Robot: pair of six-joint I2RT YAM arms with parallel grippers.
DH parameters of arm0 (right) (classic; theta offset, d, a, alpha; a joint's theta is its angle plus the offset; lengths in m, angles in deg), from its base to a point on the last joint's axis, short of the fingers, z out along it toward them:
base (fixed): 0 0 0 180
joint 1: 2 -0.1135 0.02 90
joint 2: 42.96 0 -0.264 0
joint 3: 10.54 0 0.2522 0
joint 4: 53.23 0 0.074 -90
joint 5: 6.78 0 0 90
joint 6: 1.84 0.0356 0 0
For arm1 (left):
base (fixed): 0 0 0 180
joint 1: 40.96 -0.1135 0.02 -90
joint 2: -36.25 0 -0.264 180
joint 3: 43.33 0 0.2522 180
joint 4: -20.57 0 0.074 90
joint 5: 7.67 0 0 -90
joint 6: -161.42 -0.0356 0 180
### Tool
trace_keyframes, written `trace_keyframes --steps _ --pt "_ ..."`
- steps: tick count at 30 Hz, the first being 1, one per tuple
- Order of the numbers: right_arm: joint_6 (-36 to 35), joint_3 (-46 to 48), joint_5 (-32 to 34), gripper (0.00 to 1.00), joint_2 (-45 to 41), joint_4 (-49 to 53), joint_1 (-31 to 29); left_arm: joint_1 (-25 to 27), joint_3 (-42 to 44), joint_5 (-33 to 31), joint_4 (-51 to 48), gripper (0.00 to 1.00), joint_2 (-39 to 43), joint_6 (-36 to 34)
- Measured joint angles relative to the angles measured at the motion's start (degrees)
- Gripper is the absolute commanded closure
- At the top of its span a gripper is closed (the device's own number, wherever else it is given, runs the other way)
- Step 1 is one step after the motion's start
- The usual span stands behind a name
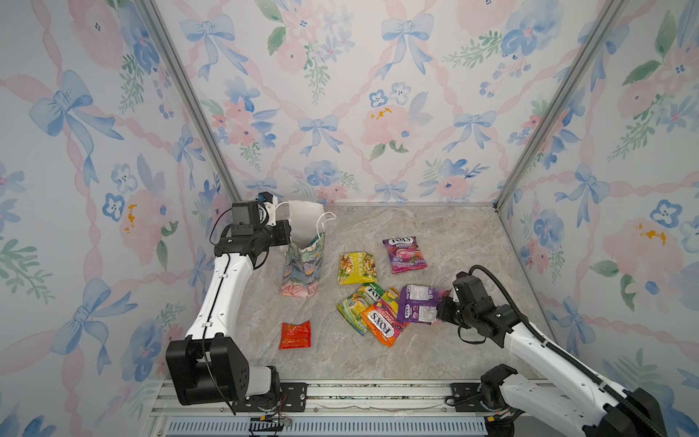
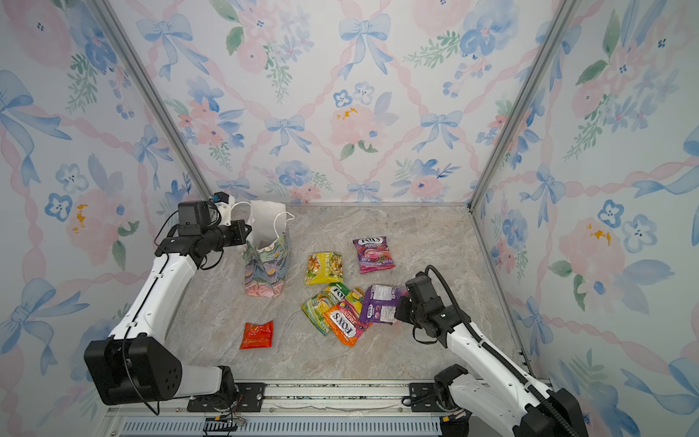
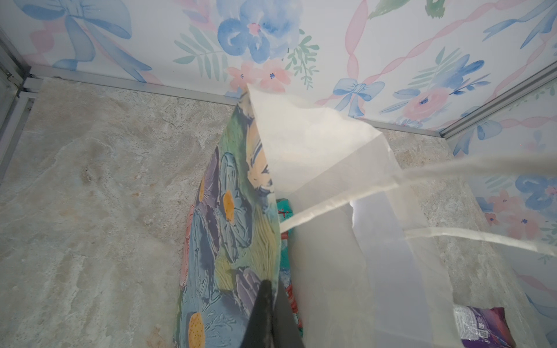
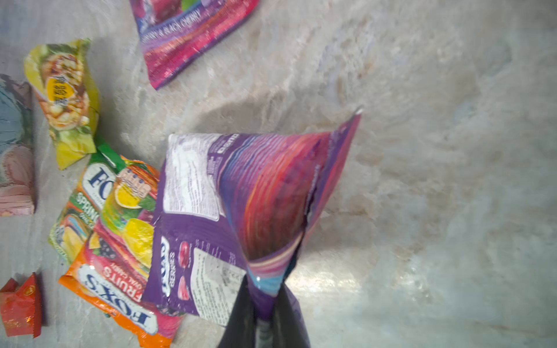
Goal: Place the snacks into the paper bag
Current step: 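Lift the purple packet with the right gripper and carry it over the bag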
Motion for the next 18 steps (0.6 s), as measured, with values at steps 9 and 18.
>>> trace_keyframes --steps 9,18 --pt "-8.5 -14.8 3.9 1.00 4.6 1.8 -3.7 0.0 0.0 0.1 0.0 1.00 0.0 0.0" --pt "-16.8 -31.2 5.3 1.00 17.0 -0.8 -8.1 0.0 0.0 0.9 0.0 1.00 0.0 0.0"
